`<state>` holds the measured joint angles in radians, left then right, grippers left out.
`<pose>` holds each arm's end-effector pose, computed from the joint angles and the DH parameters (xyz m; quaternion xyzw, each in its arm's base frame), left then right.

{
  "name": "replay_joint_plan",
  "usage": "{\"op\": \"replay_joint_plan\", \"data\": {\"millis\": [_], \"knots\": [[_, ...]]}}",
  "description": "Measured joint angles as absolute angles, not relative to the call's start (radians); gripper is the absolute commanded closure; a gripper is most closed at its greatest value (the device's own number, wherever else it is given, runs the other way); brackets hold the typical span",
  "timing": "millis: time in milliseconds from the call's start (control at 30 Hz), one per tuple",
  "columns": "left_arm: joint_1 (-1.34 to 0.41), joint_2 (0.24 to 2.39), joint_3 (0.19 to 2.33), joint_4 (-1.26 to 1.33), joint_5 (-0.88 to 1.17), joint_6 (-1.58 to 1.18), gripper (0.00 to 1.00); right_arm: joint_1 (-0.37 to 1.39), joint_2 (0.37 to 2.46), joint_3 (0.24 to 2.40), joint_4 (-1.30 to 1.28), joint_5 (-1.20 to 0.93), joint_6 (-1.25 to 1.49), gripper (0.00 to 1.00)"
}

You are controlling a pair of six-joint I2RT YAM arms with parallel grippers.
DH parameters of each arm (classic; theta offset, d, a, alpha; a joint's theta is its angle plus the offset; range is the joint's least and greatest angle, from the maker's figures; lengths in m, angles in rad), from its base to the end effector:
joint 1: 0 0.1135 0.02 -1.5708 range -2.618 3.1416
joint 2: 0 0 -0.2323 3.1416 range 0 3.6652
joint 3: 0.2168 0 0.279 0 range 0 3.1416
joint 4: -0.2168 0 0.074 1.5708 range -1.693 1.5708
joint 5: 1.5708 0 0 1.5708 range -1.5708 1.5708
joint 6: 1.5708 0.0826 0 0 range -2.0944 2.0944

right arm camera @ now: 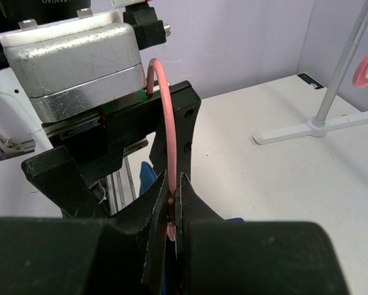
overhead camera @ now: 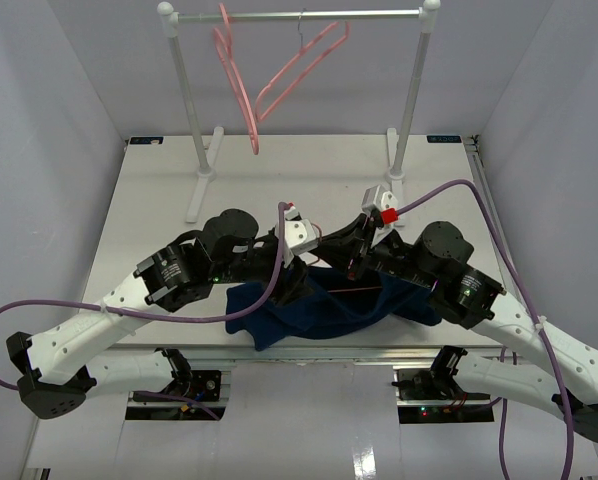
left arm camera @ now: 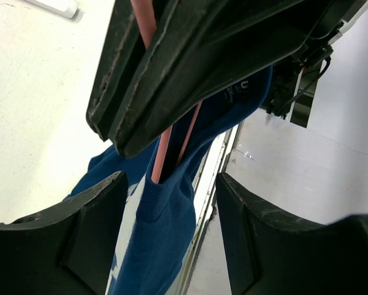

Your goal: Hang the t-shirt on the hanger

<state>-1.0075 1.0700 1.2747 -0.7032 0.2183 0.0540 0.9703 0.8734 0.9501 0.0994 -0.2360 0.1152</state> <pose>0.1445 -0.2622 0.3575 0.4806 0.7088 -0.3162 0.4082 0.1478 0.2500 0.3993 -0.3465 0.5429 0.4579 0.6128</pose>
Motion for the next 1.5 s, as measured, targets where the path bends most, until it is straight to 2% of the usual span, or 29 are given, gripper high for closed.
{"op": "replay_joint_plan", "data": {"millis": [633,833,1033,1500], "knots": [[-0.995,1.153,1.310,-0.847,0.263,0.092,0.30,0.955,0.831,0.819,0.186,-0.222,0.107,0.92],[-0.991,1.092,1.243,-0.798,0.313,0.129,0.29,0.959,0.844,0.791,0.251,-0.219,0.141,0.92],[-0.991,0.975,1.162,-0.786,0.396,0.221,0.29,0.982,0.874,0.790,0.315,-0.302,0.157,0.92],[-0.985,0.962,1.161,-0.824,0.454,0.354,0.27,0.976,0.900,0.826,0.308,-0.393,0.170,0.92]]}}
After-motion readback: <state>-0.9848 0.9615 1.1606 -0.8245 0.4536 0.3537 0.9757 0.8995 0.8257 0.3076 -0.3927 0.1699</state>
